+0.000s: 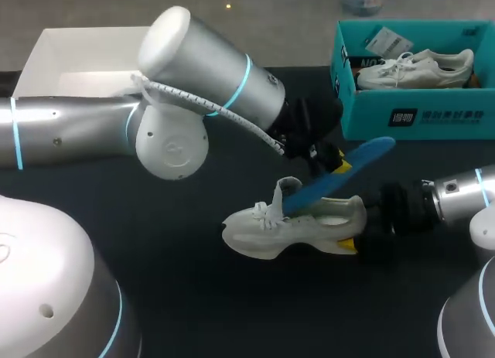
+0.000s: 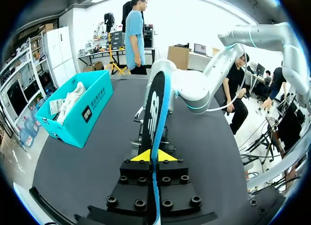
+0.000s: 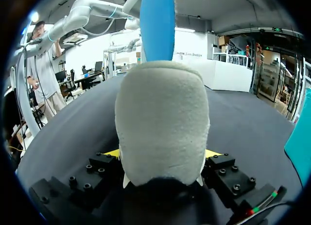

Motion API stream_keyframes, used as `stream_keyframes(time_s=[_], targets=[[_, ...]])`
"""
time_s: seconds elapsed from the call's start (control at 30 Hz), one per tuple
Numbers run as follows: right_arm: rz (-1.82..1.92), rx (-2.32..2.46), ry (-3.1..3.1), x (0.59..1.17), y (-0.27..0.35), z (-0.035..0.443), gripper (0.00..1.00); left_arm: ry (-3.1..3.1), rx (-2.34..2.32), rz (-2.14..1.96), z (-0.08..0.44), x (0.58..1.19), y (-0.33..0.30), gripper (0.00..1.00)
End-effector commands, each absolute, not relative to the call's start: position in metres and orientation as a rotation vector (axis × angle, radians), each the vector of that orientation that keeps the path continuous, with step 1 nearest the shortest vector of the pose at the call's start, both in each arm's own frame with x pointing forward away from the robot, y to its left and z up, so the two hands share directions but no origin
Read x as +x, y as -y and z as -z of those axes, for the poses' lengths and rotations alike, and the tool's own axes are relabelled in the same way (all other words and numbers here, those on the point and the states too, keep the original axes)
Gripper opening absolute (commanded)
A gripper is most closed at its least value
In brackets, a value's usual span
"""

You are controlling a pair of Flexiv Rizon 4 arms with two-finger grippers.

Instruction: Take the shoe out of the shoebox, open the shoe tongue, remove and reinsert the insole, then place the shoe into the shoebox

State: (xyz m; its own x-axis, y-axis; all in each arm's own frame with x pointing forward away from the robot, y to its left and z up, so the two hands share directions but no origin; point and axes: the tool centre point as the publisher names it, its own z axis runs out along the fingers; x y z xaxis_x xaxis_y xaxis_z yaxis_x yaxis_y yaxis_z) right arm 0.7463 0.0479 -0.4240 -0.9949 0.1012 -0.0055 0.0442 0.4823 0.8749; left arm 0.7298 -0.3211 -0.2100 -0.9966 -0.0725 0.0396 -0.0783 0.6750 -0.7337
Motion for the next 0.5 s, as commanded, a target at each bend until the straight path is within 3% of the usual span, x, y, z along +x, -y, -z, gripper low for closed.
stream_keyframes(time_s=[0.03, 0.33, 0.5], targets=[[-1.559, 0.132, -2.659, 0.746, -0.049, 0.424, 0.00, 2.846, 0.104, -1.247, 0.187, 0.728, 0.313, 0.00], [-1.559, 0.132, -2.659, 0.746, -0.049, 0.424, 0.00, 2.781, -0.010, -1.146, 0.132, 0.712, 0.313, 0.00], [-1.559, 0.132, -2.659, 0.746, -0.049, 0.424, 0.00, 2.781, -0.010, -1.146, 0.132, 0.712, 0.313, 0.00]])
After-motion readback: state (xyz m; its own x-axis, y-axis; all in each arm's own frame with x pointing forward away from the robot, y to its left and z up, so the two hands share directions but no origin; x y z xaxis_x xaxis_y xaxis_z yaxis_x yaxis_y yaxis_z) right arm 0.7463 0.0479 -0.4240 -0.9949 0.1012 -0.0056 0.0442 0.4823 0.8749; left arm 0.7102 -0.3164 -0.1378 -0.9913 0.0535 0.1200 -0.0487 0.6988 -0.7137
